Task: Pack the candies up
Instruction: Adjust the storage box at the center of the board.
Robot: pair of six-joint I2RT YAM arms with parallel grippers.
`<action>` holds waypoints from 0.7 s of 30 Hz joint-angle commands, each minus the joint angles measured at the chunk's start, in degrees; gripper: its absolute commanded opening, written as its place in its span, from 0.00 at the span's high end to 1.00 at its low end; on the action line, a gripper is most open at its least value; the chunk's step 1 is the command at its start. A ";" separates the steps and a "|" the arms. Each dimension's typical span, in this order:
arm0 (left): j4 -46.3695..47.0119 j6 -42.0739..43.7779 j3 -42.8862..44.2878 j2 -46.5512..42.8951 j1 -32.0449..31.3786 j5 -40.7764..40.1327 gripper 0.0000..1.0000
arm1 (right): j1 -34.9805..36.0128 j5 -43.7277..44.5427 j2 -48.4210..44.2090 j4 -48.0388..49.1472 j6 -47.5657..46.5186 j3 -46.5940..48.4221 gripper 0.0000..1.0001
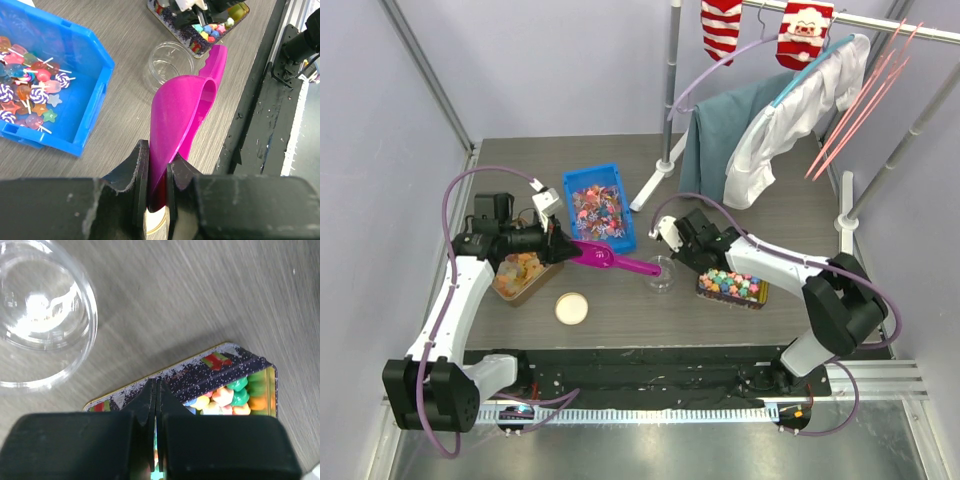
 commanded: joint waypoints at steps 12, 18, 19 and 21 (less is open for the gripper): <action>1.97 -0.73 -0.73 -1.96 1.43 3.92 1.00 | -0.25 0.39 -10.95 -12.68 -2.93 -2.06 0.99; 2.14 -0.91 -0.73 -1.69 1.69 4.27 1.00 | 0.19 -15.28 -15.88 -25.78 -6.70 2.96 0.98; 2.32 -1.00 -0.82 -1.52 1.78 4.18 1.00 | 1.15 -16.85 -16.23 -26.58 -8.01 2.35 0.98; 2.32 -0.91 -0.91 -1.26 1.78 3.92 1.00 | 2.64 -17.48 -16.67 -28.08 -8.73 -0.01 0.98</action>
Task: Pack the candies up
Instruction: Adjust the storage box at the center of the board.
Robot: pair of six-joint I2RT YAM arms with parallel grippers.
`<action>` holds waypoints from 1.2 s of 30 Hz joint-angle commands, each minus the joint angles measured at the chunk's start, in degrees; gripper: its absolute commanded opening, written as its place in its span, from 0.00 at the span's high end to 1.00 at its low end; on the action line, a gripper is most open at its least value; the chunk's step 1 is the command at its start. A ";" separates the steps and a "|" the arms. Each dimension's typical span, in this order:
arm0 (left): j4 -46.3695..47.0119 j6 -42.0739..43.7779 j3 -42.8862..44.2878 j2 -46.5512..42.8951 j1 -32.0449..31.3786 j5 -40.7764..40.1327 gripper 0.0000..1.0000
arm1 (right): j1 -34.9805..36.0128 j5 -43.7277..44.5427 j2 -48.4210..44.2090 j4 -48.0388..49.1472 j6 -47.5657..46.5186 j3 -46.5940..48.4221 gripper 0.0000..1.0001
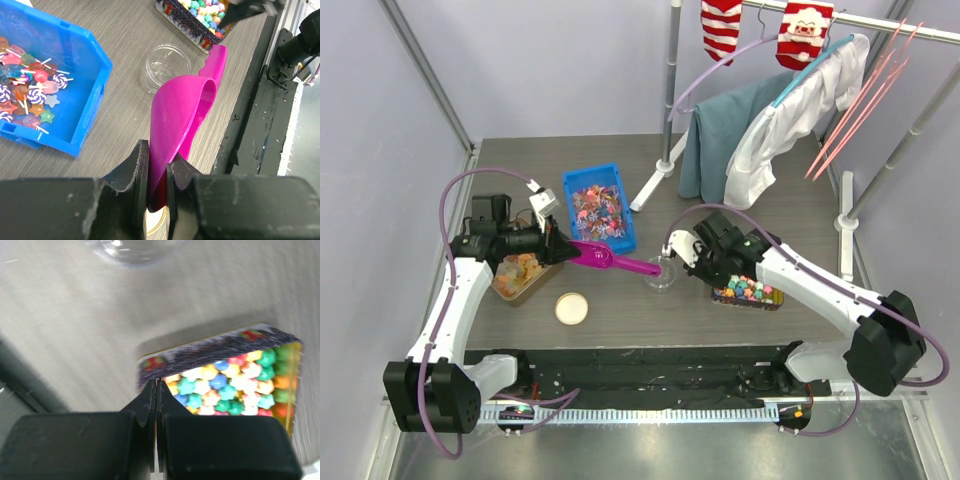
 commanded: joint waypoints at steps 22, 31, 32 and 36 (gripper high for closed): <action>2.21 -1.00 -0.25 0.28 0.64 1.97 1.00 | 3.34 18.69 -0.78 10.72 -4.88 -15.45 0.98; 2.21 -1.00 -0.26 0.37 0.64 2.24 1.00 | -4.39 22.38 -3.24 13.44 -9.46 -18.08 0.98; 2.12 -0.91 -0.26 0.37 0.64 2.15 1.00 | -6.40 22.91 -3.41 14.66 -10.51 -18.52 0.98; 2.21 -1.00 -0.26 0.28 0.64 2.33 1.00 | -12.21 22.22 -3.68 17.31 -13.59 -18.35 0.98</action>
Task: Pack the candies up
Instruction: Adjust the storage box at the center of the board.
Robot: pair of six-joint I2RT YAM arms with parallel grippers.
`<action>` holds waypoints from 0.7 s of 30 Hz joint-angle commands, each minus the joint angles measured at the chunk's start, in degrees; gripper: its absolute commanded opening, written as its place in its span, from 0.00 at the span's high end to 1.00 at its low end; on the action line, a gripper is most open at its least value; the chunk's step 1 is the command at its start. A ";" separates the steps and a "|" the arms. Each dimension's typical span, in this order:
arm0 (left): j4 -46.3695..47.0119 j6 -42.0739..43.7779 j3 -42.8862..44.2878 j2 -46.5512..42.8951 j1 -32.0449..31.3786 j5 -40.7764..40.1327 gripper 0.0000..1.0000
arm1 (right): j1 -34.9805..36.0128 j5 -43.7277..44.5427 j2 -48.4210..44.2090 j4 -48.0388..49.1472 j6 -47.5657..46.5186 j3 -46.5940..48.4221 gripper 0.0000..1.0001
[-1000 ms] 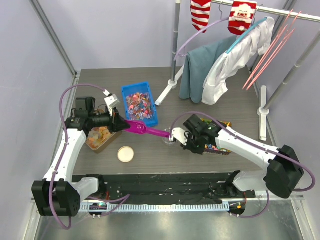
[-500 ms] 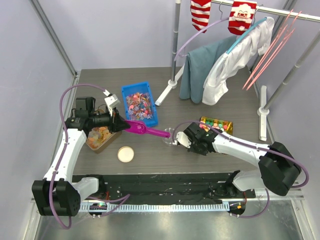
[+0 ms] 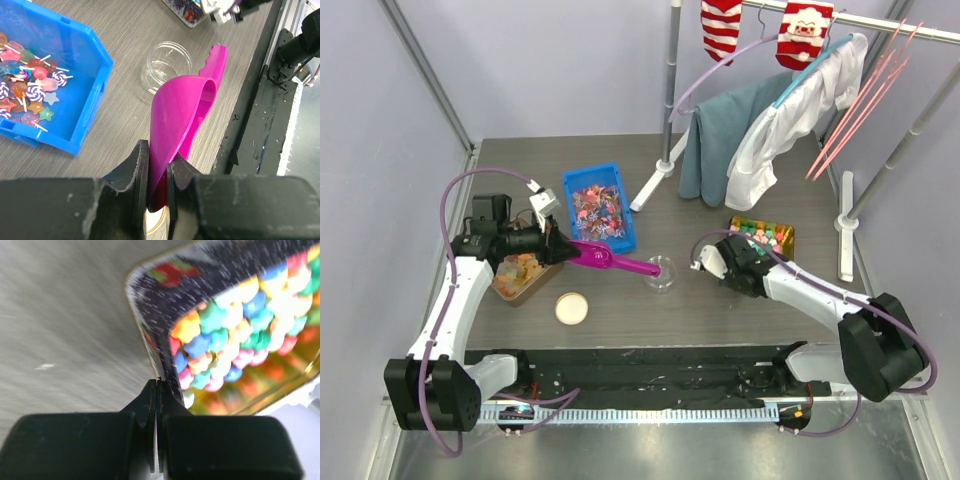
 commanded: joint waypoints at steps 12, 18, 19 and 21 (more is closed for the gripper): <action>1.60 -0.87 0.16 0.74 0.47 3.29 1.00 | -3.17 -21.76 -7.46 -14.21 -2.29 12.52 0.85; 0.37 -3.68 3.14 6.35 0.38 5.58 1.00 | 12.05 -11.33 -13.89 -7.64 3.52 16.65 0.36; -0.33 -3.85 3.50 7.06 0.38 5.75 1.00 | 12.76 -11.06 -13.27 -6.15 3.87 17.71 0.32; -0.69 -4.21 4.11 8.73 0.38 5.23 1.00 | 13.55 -10.71 -11.78 -4.39 3.78 19.47 0.28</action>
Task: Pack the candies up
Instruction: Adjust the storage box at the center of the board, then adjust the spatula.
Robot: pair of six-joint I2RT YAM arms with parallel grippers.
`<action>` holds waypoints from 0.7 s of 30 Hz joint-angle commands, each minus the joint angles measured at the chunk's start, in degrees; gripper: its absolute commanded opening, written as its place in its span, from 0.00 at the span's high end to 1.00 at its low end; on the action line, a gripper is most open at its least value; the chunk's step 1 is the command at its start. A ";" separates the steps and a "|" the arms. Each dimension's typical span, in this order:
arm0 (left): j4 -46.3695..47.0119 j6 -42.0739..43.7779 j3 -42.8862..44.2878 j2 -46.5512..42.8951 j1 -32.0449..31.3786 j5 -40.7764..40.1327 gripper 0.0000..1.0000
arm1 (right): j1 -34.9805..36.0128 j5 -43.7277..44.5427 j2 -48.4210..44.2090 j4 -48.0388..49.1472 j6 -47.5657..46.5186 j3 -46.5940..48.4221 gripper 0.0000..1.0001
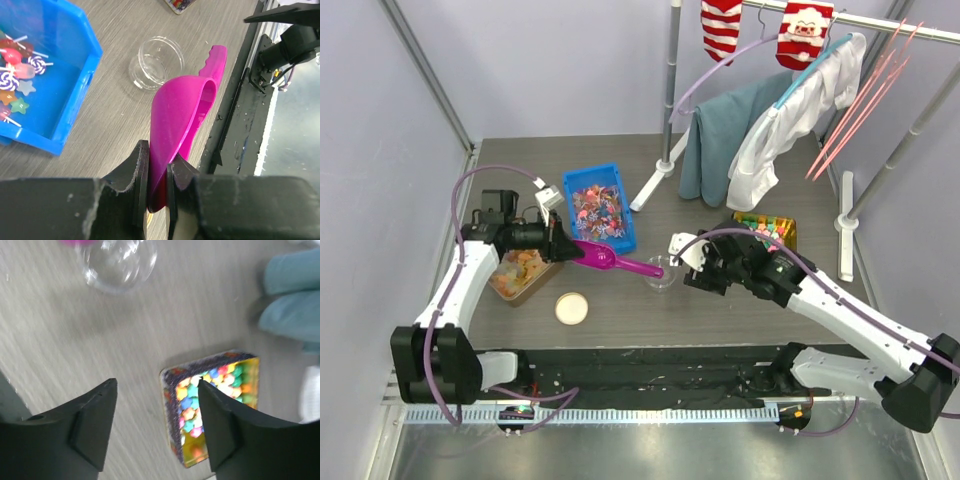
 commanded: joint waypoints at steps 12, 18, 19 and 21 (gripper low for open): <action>0.36 -9.69 8.12 9.21 0.38 -1.90 1.00 | 12.39 4.25 10.23 13.04 1.10 16.10 0.20; -2.43 -9.34 9.52 13.51 0.38 0.38 1.00 | 16.33 9.50 14.10 22.95 1.73 13.66 0.20; -3.06 -9.08 9.79 14.13 0.38 0.73 1.00 | 16.95 10.91 15.58 23.93 1.11 13.47 0.19; -5.07 -7.85 10.84 16.15 0.38 1.96 1.00 | 17.75 11.37 16.38 27.17 0.41 12.43 0.19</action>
